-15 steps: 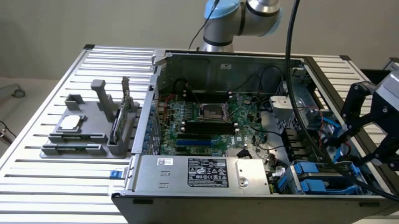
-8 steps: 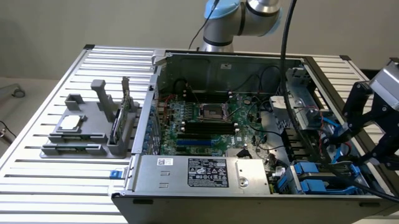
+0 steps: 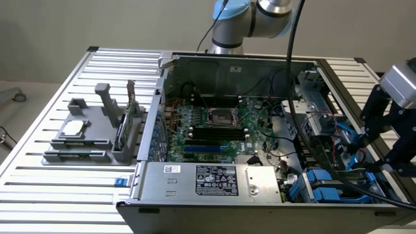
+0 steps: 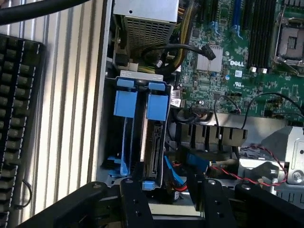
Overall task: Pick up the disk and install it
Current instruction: 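Insert the first disk wire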
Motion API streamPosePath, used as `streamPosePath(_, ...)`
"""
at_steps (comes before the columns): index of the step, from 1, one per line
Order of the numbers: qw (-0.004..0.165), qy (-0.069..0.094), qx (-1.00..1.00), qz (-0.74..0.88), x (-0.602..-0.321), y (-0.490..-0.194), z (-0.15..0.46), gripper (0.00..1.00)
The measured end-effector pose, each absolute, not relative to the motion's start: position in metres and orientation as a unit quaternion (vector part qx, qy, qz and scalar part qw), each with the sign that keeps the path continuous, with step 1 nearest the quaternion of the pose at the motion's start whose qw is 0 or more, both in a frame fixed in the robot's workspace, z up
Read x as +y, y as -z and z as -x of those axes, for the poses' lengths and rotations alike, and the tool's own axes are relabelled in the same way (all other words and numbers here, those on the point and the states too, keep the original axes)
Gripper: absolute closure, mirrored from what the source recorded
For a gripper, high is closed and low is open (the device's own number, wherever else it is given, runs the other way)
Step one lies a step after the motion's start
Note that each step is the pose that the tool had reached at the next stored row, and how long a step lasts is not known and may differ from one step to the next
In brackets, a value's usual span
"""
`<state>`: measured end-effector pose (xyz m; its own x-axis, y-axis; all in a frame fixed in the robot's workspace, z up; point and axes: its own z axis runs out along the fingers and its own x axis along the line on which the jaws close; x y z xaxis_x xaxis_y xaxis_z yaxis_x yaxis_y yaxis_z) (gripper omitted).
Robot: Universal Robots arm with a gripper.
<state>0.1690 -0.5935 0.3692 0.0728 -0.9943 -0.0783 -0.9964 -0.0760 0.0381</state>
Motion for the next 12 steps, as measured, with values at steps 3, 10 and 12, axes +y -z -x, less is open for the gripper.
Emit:
streamPosePath(3, 0.014, -0.041, 0.698, 0.715, -0.5935, -0.3691, -0.169, 0.52)
streamPosePath(10, 0.016, -0.04, 0.74, 0.672, -0.5935, -0.3691, -0.1689, 0.52)
streamPosePath(12, 0.017, -0.04, 0.751, 0.659, -0.5935, -0.3691, -0.169, 0.52)
